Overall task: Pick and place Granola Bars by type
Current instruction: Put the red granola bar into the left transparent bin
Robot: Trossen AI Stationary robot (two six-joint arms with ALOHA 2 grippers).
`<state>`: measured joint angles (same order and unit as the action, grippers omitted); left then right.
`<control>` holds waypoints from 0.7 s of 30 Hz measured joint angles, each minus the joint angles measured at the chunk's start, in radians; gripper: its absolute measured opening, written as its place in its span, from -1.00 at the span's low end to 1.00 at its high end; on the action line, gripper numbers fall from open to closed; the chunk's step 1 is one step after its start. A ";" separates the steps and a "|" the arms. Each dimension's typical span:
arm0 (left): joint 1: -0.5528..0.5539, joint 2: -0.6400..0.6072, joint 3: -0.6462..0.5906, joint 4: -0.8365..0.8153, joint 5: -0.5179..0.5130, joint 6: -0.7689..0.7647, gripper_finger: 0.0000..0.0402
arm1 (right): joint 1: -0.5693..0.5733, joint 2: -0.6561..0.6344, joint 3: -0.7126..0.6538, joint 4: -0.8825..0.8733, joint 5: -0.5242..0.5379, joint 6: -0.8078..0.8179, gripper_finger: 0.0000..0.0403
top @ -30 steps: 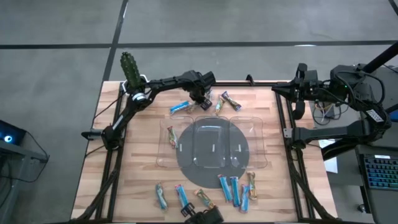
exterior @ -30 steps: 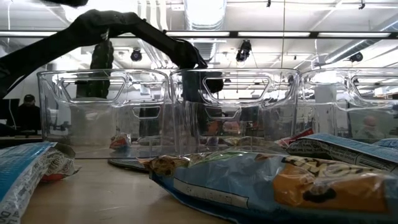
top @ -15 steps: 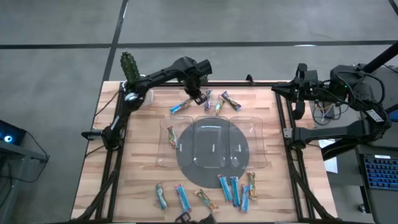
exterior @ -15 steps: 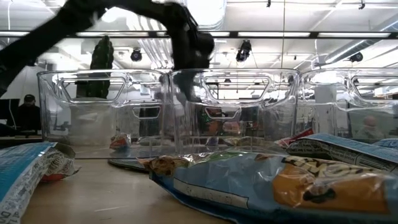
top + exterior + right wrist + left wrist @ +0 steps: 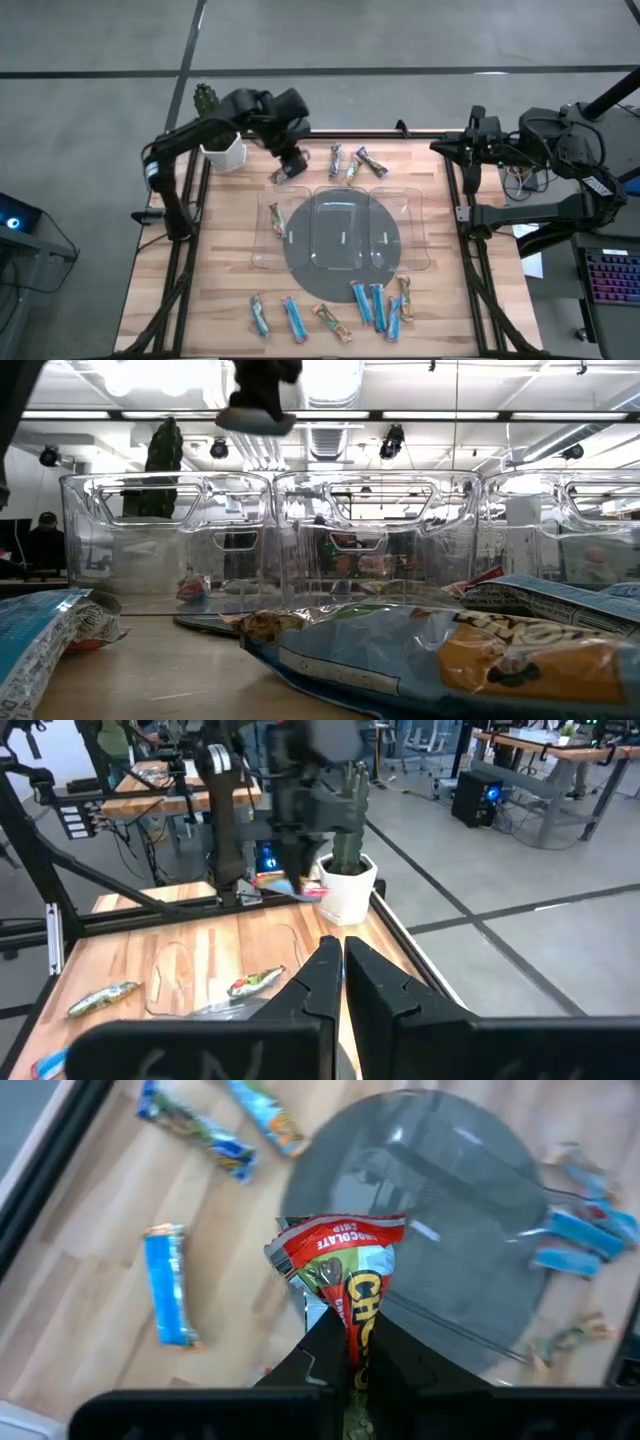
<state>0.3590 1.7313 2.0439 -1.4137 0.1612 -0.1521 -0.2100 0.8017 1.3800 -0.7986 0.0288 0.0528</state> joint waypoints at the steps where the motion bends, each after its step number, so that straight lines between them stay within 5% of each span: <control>1: -0.022 -0.020 -0.014 0.005 0.000 -0.009 -0.96 | 0.000 0.001 0.000 0.006 0.000 0.000 -0.96; 12: -0.239 -0.123 -0.236 0.071 -0.071 -0.125 -0.96 | 0.000 0.001 0.000 0.031 -0.002 0.015 -0.96; 21: -0.294 -0.129 -0.424 0.134 -0.153 -0.139 -0.96 | 0.000 0.001 0.000 0.030 -0.002 0.030 -0.96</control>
<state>0.0655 1.6024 1.6196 -1.2798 0.0082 -0.2906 -0.2100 0.8024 1.3800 -0.7681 0.0273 0.0826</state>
